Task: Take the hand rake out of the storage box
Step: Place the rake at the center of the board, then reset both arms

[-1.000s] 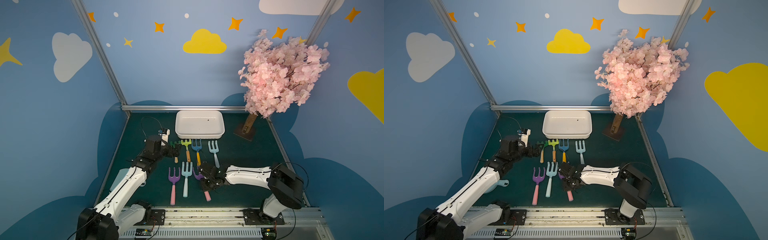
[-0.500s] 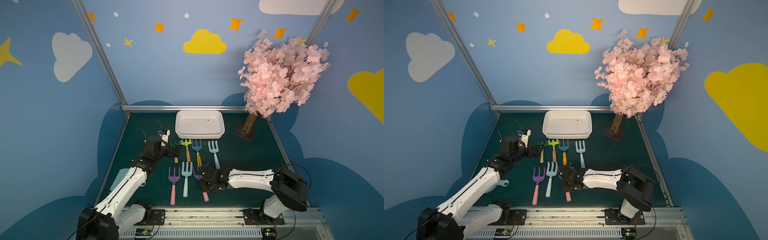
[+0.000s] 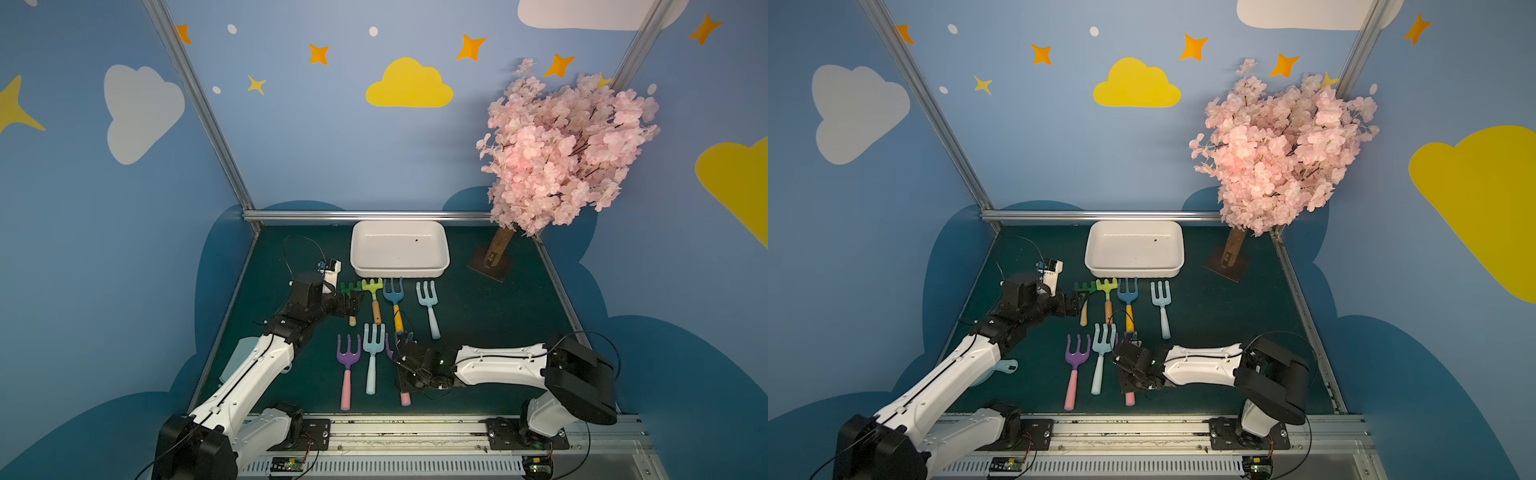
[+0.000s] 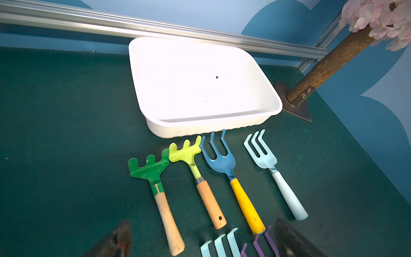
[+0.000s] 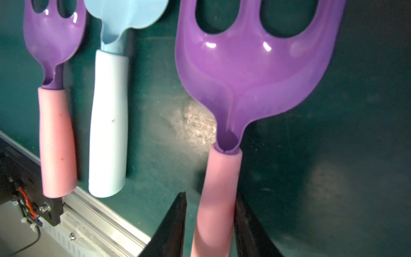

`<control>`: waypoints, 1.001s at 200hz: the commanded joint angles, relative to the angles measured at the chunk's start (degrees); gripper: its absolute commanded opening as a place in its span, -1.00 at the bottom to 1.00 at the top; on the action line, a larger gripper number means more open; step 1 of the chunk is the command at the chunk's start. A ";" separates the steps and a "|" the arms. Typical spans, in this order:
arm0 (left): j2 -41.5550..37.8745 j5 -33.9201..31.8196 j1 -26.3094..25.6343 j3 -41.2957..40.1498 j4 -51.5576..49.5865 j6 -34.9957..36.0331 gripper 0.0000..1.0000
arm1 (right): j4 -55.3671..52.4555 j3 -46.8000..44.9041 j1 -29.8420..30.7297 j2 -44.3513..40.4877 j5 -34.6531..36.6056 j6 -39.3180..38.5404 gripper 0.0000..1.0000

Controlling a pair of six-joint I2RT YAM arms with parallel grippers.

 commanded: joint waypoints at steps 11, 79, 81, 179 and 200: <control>-0.72 1.12 0.20 -0.70 0.57 -0.23 1.00 | -2.03 1.28 1.39 -0.77 0.12 0.72 -0.25; -2.65 -2.23 0.42 -1.47 -0.21 -0.49 1.00 | -10.78 3.49 -0.51 -9.68 7.30 -5.89 0.17; -2.83 -2.62 0.50 -1.59 -0.22 -0.54 1.00 | -11.68 3.78 -0.70 -10.25 8.20 -6.30 0.21; -15.06 -26.42 6.66 -21.71 17.20 4.35 1.00 | 18.85 -18.30 -37.64 -44.13 31.83 -58.72 0.88; -9.30 -26.90 10.17 -25.72 26.01 5.53 1.00 | 38.27 -29.02 -50.05 -42.82 23.50 -62.59 0.88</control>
